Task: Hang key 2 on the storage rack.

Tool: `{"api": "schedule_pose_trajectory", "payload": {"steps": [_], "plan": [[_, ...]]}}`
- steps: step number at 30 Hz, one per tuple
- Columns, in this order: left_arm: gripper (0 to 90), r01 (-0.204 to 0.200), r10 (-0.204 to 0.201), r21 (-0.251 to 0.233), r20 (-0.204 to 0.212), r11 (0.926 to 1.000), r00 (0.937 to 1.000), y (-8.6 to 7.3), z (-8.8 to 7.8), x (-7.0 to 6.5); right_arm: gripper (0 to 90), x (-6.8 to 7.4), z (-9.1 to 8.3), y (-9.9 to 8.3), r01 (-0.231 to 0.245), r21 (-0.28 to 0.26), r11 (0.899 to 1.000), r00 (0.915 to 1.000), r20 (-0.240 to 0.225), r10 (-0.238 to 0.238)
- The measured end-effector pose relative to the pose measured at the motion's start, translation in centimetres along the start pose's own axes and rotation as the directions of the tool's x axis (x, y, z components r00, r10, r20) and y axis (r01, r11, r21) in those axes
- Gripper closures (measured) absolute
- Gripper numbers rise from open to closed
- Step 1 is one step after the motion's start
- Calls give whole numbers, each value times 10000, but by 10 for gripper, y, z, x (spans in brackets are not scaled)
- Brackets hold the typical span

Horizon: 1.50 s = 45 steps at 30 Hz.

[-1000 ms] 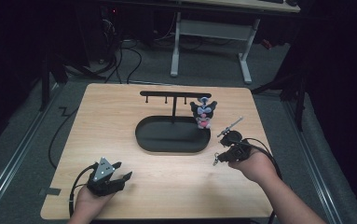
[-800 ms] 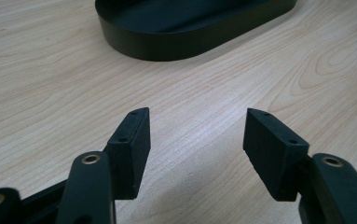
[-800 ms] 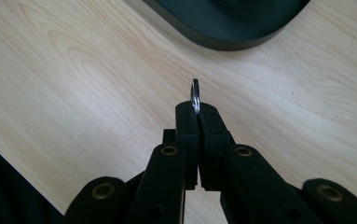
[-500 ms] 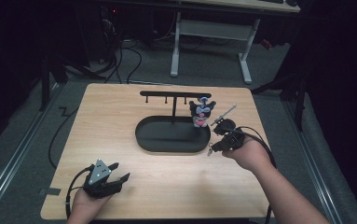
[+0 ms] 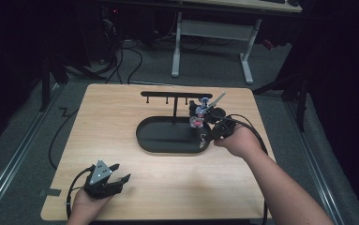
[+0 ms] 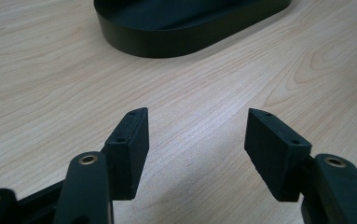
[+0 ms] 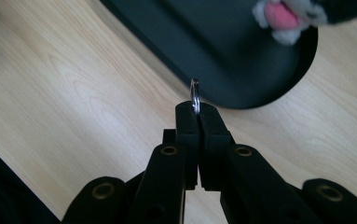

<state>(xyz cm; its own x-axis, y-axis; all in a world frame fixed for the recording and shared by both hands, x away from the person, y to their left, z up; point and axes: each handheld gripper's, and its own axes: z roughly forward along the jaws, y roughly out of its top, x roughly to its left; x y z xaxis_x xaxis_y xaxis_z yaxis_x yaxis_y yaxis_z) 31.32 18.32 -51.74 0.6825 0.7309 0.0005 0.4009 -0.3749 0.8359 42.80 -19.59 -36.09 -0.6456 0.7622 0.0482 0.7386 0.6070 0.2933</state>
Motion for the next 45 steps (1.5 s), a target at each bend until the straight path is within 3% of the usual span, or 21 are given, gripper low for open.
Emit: {"api": "schedule_pose_trajectory", "payload": {"steps": [5, 9, 12, 18, 28, 38, 45], "plan": [[408, 10, -10, -61, -31, 10000, 10000, -1, -1, 0, 889, -1, 0, 17, 131, 4, 9999, 9999, 28, -131], [408, 20, -20, 0, -6, 10000, 10000, -1, -2, 1, 889, -2, -3, 30, -69, -13, 10000, 10000, 32, 69], [408, 59, -59, -21, -17, 10000, 10000, -1, -2, 2, 889, -5, -7, 39, 109, -121, 9999, 9999, 104, -108], [408, 31, -31, 9, 28, 10000, 10000, -1, -1, 1, 889, -10, -13, 56, -83, -233, 9997, 9999, 149, 87], [411, -18, 18, 23, 63, 10000, 10000, 0, -1, 2, 889, -12, -18, 78, -216, -115, 9997, 9992, 330, 220], [411, -53, 53, -14, 59, 10000, 10000, 0, 0, 1, 889, -9, -17, 100, 94, -314, 9995, 9990, 438, -80], [411, -107, 108, -25, 61, 9999, 9999, 0, 0, 1, 889, -11, -16, 108, -243, -320, 9992, 9988, 424, 257]]}}
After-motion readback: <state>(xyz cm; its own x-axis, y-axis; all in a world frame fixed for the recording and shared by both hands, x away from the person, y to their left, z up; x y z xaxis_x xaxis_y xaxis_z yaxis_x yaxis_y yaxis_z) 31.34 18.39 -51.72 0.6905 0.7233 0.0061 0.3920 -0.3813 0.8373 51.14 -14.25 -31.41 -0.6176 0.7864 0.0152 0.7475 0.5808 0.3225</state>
